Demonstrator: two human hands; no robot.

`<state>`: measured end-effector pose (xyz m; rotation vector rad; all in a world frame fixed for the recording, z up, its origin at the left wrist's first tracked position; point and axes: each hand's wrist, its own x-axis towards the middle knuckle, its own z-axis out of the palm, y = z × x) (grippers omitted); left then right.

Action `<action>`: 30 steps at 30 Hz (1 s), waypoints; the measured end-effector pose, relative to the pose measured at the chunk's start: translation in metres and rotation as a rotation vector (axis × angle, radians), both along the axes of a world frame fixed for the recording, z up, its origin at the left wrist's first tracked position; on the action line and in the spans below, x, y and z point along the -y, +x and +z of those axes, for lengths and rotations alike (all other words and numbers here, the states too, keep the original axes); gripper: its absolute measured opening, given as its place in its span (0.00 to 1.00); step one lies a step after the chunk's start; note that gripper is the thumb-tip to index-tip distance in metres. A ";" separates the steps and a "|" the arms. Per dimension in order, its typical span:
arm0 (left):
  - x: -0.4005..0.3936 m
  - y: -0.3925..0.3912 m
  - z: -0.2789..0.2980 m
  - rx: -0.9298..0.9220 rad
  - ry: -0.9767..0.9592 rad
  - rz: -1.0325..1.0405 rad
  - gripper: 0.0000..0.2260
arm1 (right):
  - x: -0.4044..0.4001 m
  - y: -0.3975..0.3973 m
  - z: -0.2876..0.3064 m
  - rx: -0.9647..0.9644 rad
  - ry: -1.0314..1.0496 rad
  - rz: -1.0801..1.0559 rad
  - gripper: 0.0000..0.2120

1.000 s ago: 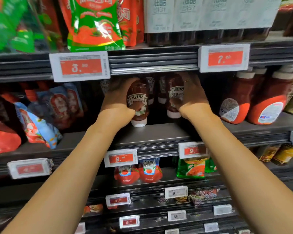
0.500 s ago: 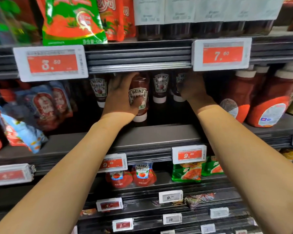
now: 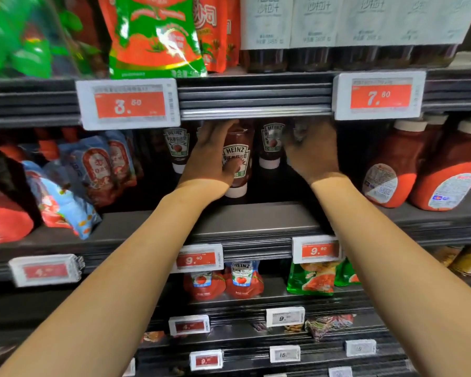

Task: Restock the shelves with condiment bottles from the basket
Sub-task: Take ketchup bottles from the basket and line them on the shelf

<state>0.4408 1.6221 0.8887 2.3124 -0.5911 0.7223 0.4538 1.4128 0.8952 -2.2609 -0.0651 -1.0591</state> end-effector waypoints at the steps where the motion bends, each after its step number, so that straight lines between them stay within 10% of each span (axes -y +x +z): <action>1: -0.004 -0.001 0.000 -0.008 -0.005 0.001 0.32 | -0.016 -0.006 0.000 -0.087 0.076 0.130 0.15; 6: -0.038 -0.004 0.001 -0.049 -0.012 0.038 0.33 | -0.082 -0.020 -0.023 -0.410 0.218 0.550 0.28; 17: -0.090 0.017 -0.023 -0.346 -0.467 0.109 0.42 | -0.155 0.000 -0.040 -0.532 0.034 0.552 0.30; 30: -0.099 0.052 -0.040 -0.540 -0.716 -0.135 0.28 | -0.163 0.037 -0.049 -0.445 -0.028 0.488 0.25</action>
